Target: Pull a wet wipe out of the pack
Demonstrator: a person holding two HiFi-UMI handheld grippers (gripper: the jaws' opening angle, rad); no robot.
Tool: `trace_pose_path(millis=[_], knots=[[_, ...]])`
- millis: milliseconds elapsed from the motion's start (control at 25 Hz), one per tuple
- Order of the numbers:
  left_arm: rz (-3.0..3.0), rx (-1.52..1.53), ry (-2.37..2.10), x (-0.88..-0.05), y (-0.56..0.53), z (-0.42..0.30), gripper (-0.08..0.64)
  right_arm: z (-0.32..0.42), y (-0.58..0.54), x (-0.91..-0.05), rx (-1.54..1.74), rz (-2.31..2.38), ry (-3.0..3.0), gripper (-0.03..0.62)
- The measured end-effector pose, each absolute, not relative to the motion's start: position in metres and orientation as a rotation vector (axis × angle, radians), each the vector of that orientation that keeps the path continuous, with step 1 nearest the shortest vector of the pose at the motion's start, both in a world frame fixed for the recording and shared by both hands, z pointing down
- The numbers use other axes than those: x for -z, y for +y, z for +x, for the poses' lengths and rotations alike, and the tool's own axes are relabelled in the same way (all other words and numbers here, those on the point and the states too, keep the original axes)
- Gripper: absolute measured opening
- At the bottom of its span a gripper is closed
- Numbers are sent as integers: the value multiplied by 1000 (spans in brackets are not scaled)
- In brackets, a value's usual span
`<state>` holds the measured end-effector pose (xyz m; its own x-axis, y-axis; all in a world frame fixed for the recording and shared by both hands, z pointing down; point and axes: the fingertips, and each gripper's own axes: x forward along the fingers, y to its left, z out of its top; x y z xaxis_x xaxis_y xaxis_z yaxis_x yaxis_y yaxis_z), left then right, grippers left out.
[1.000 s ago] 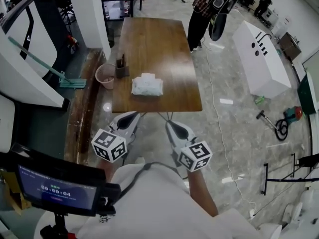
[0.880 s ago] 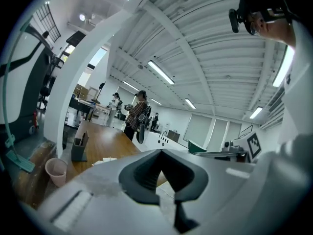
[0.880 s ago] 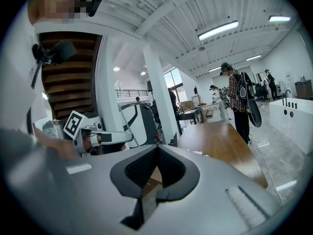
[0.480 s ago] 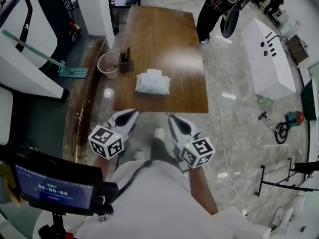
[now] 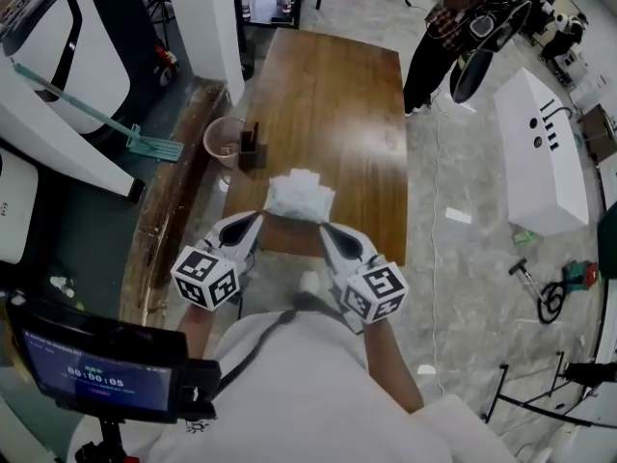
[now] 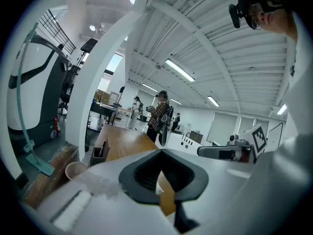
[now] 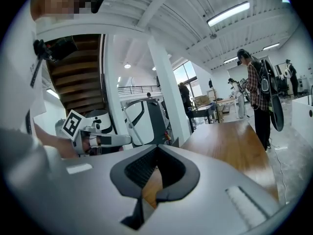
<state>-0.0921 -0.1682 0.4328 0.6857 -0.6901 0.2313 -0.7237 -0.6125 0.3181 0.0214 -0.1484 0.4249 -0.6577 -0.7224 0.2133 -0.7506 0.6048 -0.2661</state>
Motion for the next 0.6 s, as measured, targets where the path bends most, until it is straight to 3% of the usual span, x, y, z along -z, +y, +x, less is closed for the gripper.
trace_pose_path(millis=[600], knots=[[2368,-196,-1320,-460,-252,-42,5,58,-241,-457,-534,971,-2763,6]])
